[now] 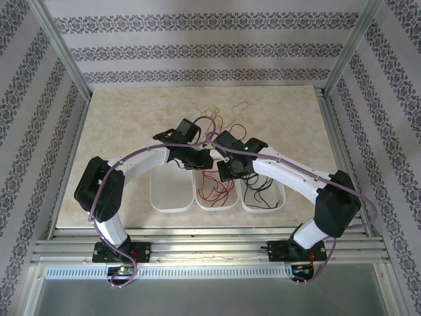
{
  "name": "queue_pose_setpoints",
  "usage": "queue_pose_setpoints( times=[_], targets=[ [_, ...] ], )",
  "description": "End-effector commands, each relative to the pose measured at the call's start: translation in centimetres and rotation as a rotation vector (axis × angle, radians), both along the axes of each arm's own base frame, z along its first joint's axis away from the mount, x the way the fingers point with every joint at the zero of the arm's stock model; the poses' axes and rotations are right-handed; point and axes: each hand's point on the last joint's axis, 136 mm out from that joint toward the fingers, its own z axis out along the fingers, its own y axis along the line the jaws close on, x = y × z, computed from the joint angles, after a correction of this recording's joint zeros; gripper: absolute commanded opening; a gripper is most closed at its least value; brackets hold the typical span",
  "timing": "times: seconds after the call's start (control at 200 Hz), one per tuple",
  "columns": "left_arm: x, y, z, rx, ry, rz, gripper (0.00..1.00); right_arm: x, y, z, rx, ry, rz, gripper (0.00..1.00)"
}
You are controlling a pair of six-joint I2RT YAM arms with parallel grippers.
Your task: Untangle the cables
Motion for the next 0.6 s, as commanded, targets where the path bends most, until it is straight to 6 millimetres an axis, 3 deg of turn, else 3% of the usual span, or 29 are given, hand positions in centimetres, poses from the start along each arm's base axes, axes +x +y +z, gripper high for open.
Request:
queue_pose_setpoints(
  times=[0.0,0.085,0.21,0.595],
  targets=[
    [0.6,-0.7,-1.0,-0.009,-0.012,0.029,0.06,0.2,0.5,-2.0,0.030,0.049,-0.046,0.00],
    [1.0,-0.9,-1.6,-0.006,-0.008,0.042,0.19,0.5,0.0,-3.0,0.018,0.063,-0.065,0.00],
    [1.5,-0.7,-1.6,0.011,-0.028,0.042,0.30,0.7,-0.9,-3.9,0.010,0.079,-0.091,0.00],
    [2.3,0.4,1.8,0.015,-0.127,0.078,0.79,0.8,-1.9,-4.3,-0.005,0.098,-0.118,0.00]
  ],
)
